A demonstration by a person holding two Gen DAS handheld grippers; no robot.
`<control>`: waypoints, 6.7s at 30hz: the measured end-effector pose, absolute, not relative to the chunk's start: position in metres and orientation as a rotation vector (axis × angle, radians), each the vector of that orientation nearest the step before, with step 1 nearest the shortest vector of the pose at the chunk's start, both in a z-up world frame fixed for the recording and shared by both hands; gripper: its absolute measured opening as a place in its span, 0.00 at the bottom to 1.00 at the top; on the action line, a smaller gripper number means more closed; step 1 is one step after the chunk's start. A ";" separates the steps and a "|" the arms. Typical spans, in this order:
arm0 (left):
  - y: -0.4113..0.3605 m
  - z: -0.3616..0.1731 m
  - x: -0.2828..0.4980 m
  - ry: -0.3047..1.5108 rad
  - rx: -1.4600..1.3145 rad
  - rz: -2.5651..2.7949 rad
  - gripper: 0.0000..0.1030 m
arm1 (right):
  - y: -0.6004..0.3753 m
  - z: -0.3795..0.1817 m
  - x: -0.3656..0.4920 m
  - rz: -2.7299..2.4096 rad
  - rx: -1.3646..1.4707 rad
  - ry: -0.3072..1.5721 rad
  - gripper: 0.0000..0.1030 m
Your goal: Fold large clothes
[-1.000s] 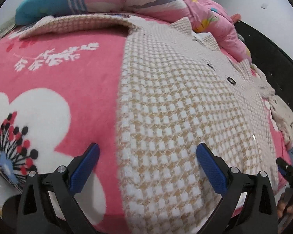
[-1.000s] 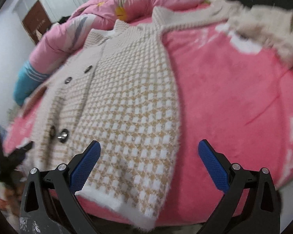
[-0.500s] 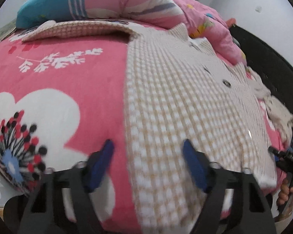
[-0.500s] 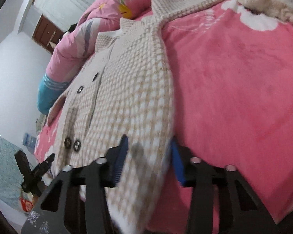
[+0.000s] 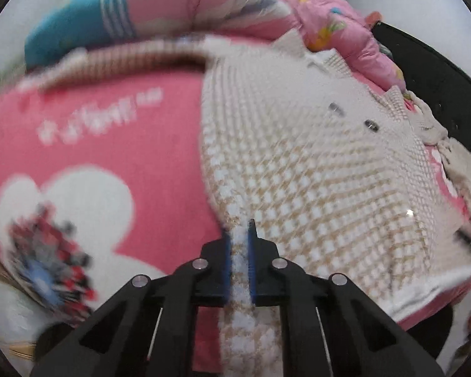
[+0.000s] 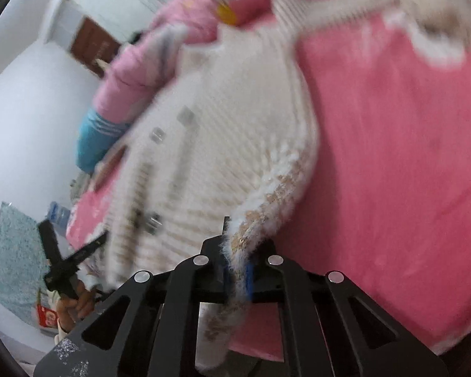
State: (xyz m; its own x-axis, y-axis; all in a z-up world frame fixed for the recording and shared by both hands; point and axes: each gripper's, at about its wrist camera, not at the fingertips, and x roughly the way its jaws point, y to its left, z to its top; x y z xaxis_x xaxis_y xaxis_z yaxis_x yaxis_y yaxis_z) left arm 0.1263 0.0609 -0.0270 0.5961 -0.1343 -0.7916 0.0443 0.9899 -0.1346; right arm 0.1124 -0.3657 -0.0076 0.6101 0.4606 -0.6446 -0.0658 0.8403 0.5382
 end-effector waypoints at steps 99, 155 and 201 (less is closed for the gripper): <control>0.008 -0.057 0.236 0.938 -0.209 -0.224 0.95 | -0.207 -0.058 0.226 0.233 -0.061 1.167 0.92; 0.032 -0.062 0.243 0.940 -0.201 -0.195 0.95 | -0.207 -0.021 0.359 0.401 0.293 1.086 0.89; 0.031 -0.068 0.240 0.898 -0.185 -0.208 0.95 | -0.212 -0.041 0.406 0.526 0.519 1.150 0.05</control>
